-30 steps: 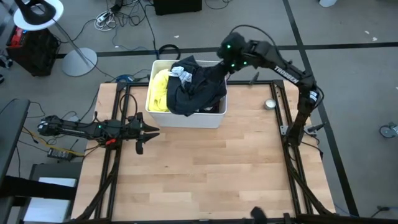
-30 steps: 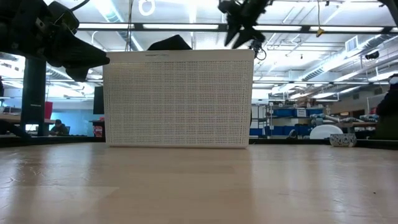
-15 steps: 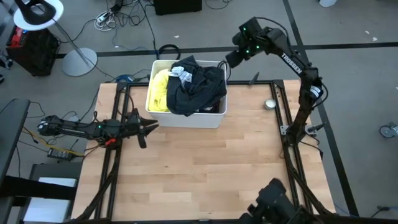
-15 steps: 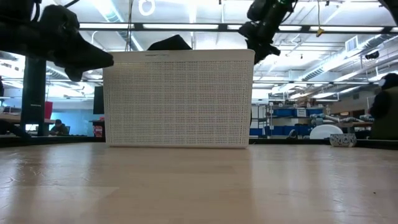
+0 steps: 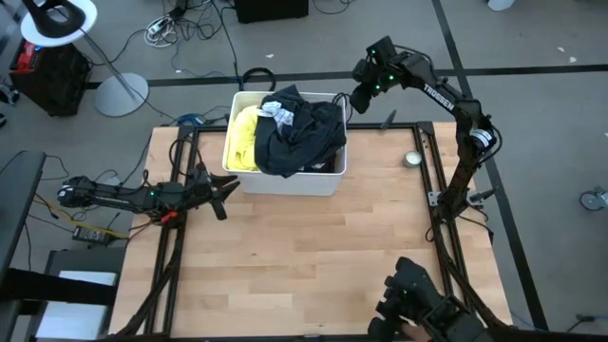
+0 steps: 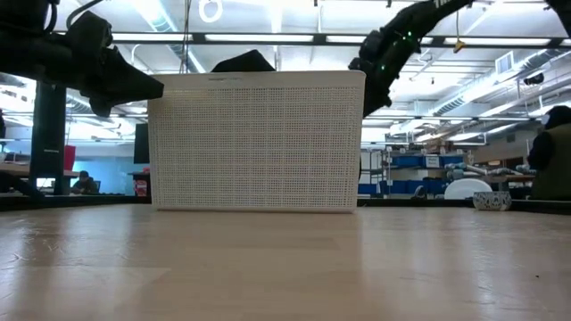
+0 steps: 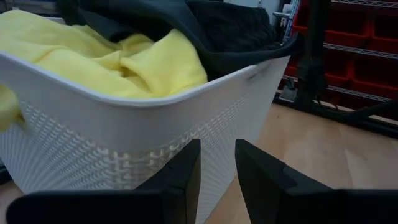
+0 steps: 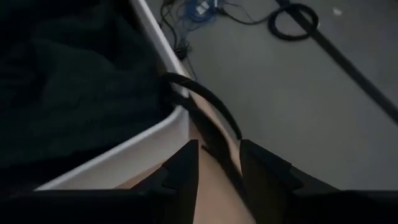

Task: Sort clothes
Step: Adjust the dark green sports shorts in the laundry organizer

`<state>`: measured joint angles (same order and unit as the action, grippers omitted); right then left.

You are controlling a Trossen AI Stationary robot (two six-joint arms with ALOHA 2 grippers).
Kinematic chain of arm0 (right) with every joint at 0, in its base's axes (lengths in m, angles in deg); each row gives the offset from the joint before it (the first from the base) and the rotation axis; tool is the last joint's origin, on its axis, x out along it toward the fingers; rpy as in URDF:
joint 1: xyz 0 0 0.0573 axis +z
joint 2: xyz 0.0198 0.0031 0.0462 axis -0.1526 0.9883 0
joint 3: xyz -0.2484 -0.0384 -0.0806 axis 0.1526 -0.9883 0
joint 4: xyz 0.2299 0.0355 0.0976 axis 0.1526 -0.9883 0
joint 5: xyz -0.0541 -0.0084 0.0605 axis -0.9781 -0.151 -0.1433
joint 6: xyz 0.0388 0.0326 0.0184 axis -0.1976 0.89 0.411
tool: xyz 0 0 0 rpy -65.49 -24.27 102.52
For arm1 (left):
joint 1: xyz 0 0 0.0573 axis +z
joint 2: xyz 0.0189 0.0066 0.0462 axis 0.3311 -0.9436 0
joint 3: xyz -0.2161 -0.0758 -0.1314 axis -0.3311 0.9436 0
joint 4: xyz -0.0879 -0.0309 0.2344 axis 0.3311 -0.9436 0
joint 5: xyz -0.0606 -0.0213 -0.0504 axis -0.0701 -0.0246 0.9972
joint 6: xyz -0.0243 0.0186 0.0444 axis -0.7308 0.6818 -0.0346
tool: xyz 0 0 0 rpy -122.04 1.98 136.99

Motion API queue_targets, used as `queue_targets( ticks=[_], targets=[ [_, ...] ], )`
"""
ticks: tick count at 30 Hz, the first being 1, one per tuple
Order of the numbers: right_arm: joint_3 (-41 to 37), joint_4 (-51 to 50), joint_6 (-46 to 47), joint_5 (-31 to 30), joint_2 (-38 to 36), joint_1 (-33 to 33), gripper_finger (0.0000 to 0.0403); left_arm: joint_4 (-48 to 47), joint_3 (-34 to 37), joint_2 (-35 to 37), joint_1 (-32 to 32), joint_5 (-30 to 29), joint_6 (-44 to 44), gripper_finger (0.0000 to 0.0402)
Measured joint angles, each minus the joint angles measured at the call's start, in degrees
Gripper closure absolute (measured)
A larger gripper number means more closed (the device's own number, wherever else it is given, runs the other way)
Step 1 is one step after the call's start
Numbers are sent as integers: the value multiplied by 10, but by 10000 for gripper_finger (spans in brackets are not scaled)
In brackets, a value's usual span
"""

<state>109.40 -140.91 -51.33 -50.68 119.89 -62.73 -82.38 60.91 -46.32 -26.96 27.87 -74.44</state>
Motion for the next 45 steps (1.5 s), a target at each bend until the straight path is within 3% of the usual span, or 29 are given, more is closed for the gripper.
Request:
queue_targets(
  ticks=[7, 16, 22, 30, 32, 37, 45],
  targets=[
    [-49, 84, -60, -19, 0, 1, 285, 0, 0, 0, 1, -1, 0, 295],
    [-86, 100, -66, 3, 0, 0, 288, 0, 0, 0, 1, -5, 0, 295],
    [-117, 178, -69, 32, 0, -3, 288, 9, 0, 0, 1, -7, 1, 295],
    [-124, 271, -68, 32, 51, -4, 290, 9, 0, 0, 1, -10, 3, 295],
    [-123, 301, -58, 8, 57, -3, 303, 9, 0, 0, 1, -9, 3, 295],
    [-111, 307, -65, -18, 52, -2, 391, 9, 0, 0, 1, -10, 3, 295],
    [-47, 307, -58, -24, 36, 10, 398, 9, 0, 0, 1, -10, 4, 295]
  ],
)
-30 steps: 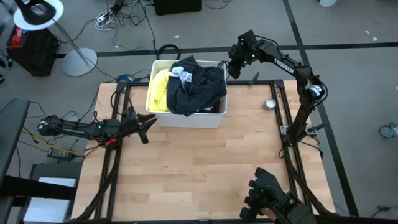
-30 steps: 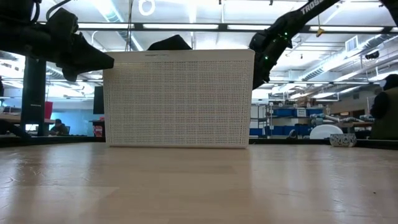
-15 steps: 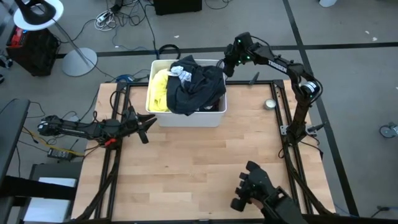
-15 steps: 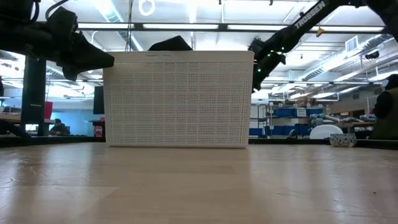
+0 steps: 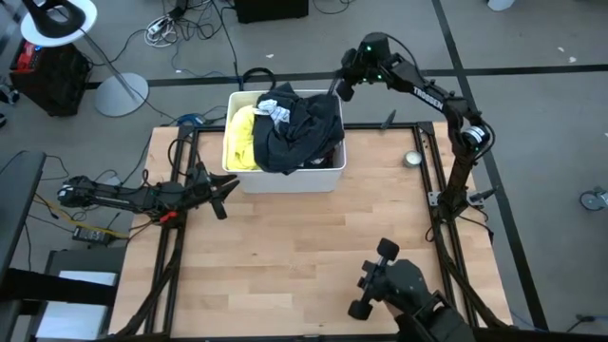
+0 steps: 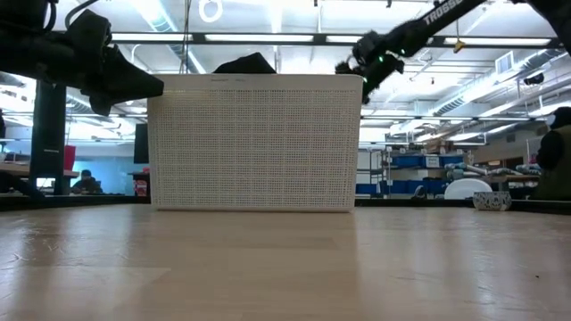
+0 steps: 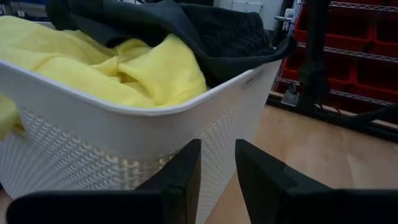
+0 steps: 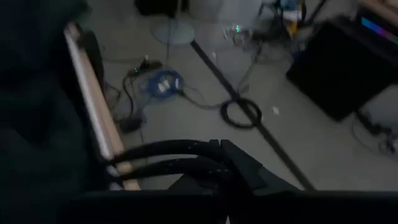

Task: Sort clothes
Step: Adjust the dark green sports shorts in the laundry organizer

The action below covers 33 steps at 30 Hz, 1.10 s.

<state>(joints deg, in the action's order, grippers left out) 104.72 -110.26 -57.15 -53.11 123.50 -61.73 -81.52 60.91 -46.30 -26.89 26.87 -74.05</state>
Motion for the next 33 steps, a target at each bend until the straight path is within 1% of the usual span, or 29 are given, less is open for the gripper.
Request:
queue_targets(
  ticks=[5, 8, 14, 17, 20, 22, 24, 29, 31, 33],
  targets=[
    [60, -18, 0, 6, -6, 37, 400, -1, 0, 0, 0, -1, 2, 295],
    [107, -46, 0, 10, -9, 66, 401, -1, 0, 0, 0, -1, 2, 295],
    [197, -143, 1, 34, -10, 127, 401, -3, 0, 0, 0, -1, 2, 295],
    [224, -203, 33, 52, -10, 153, 401, -6, 0, 0, 0, -1, 2, 295],
    [230, -236, 72, 107, -10, 177, 401, -6, 0, 0, 0, -1, 3, 295],
    [230, -246, 98, 150, -10, 193, 401, -6, 0, 0, 0, -1, 3, 295],
    [230, -249, 113, 180, -9, 208, 401, -6, 0, 0, 0, -1, 3, 295],
    [203, -250, 154, 183, -9, 235, 401, -6, 0, 0, 0, 5, 2, 295],
    [181, -250, 166, 169, -9, 241, 401, -6, 0, 0, 0, 17, 3, 295],
    [148, -246, 176, 141, -9, 245, 401, -6, 0, 0, 0, 28, 3, 295]
  ],
)
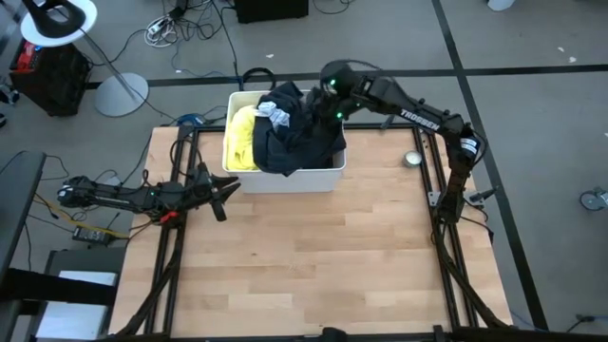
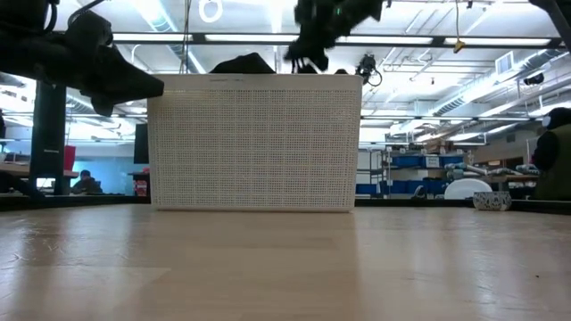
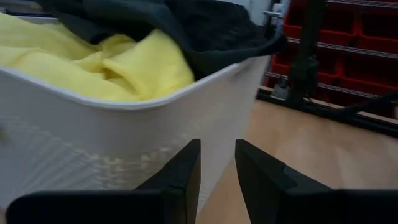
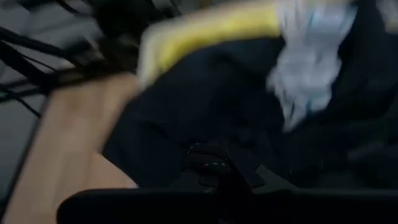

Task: Sort clothes
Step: Adjust the dark green sports shorts in the laundry organizer

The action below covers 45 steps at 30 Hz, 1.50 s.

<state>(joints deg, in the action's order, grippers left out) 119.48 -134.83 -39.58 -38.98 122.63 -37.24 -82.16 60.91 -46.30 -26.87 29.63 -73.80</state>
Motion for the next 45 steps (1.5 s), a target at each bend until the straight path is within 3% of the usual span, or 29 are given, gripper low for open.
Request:
queue_targets(
  ticks=[11, 17, 26, 38, 45],
  targets=[
    [-211, 145, 95, -95, 0, -9, 401, 1, 0, 0, 0, 83, -2, 295],
    [-254, 150, 44, -115, -1, -10, 400, 2, 0, 0, 0, 103, -2, 295],
    [-217, 127, 36, -120, 0, -11, 372, 2, 0, 0, 0, 103, -6, 295],
    [-98, -3, 8, -123, 0, -12, 291, 2, 0, 0, 0, 104, -4, 295],
    [-20, -68, 1, -123, 0, -12, 269, 2, 0, 0, 0, 104, -3, 295]
  ],
)
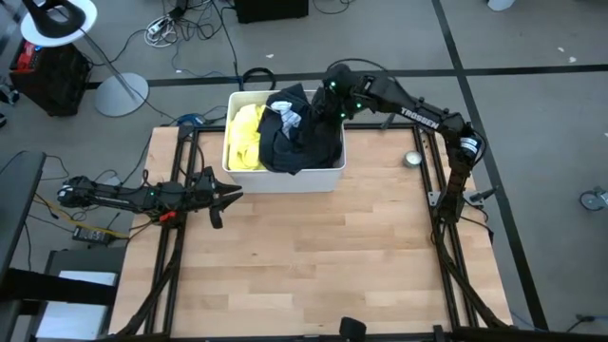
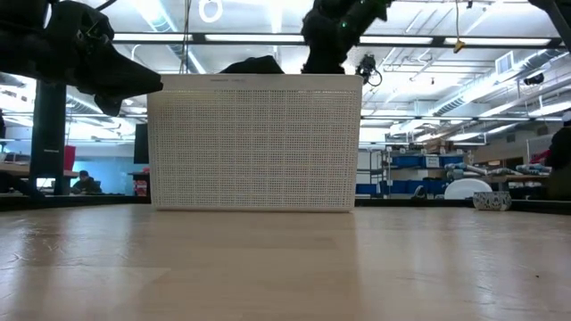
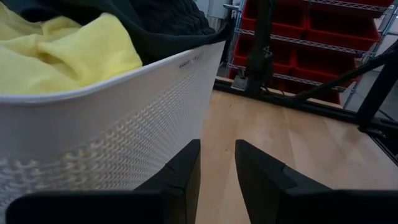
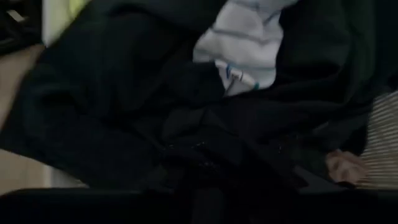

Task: Sort clothes
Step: Adjust the dark green sports shorts in the laundry organizer

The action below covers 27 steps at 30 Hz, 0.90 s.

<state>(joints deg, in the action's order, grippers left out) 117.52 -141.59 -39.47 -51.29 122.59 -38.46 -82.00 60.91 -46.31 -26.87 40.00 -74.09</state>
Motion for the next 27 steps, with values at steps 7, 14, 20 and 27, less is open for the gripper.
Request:
queue_targets(
  ticks=[7, 14, 20, 27],
  targets=[
    [87, -71, 2, 0, -1, 0, 271, 0, 0, 0, 0, 0, 1, 295],
    [112, -116, 29, -23, -1, 7, 271, 0, 0, 0, 0, 1, -1, 295],
    [112, -181, 38, -75, -1, 20, 260, 0, 0, 0, 0, 29, -2, 295],
    [112, -250, 48, -64, -1, 35, 256, 0, 0, 0, 0, 55, -3, 295]
  ],
)
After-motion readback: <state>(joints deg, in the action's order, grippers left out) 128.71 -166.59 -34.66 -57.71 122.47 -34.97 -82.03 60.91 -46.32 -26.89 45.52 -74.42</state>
